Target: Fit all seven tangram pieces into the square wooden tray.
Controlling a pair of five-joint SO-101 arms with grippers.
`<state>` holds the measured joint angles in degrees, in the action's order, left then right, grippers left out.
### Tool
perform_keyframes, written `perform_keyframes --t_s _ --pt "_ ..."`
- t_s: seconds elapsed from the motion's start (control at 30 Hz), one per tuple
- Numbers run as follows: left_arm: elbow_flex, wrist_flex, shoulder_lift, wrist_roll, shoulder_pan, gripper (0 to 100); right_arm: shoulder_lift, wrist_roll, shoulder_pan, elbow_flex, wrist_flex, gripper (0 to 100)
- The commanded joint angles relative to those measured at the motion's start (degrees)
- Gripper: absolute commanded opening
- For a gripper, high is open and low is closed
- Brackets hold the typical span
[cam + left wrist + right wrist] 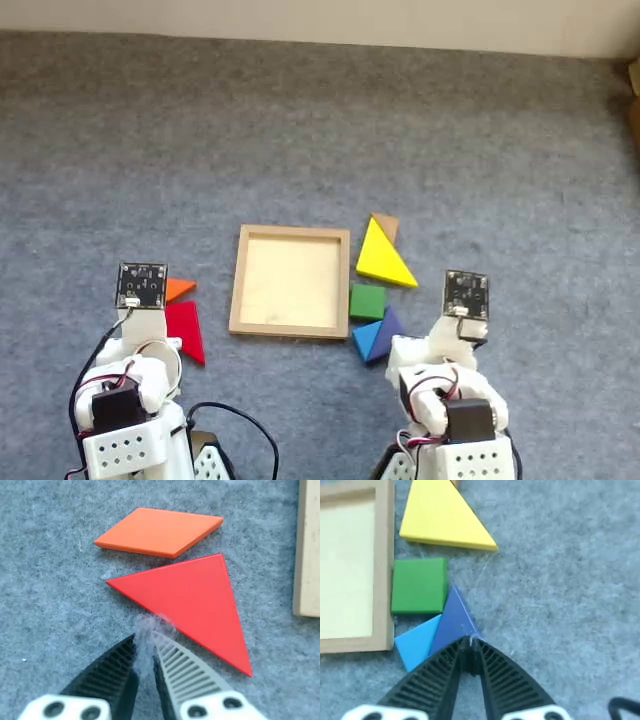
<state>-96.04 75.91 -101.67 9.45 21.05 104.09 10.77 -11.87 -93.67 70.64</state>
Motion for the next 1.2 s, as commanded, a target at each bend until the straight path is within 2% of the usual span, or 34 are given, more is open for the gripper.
perform_keyframes --t_s 0.0,0.37,0.63,0.8,0.9,1.17 --pt "-1.1 0.3 -2.6 0.4 -0.4 1 0.5 -0.6 1.0 6.7 0.1 0.5" --pt "-1.1 0.3 -2.6 0.4 -0.4 1 -2.9 -0.7 0.8 26.7 1.1 0.5" --pt "-1.1 0.3 -2.6 0.4 -0.4 1 -28.4 -0.7 0.7 46.5 7.4 0.5" --pt "-1.1 0.3 -2.6 0.4 -0.4 1 -37.7 -0.7 0.7 56.0 7.5 0.5" --pt "-1.1 0.3 -2.6 0.4 -0.4 1 -42.1 -0.7 0.7 58.5 7.5 0.6" --pt "-1.1 0.3 -2.6 0.4 -0.4 1 -55.1 -0.8 -6.3 60.4 7.2 0.6"
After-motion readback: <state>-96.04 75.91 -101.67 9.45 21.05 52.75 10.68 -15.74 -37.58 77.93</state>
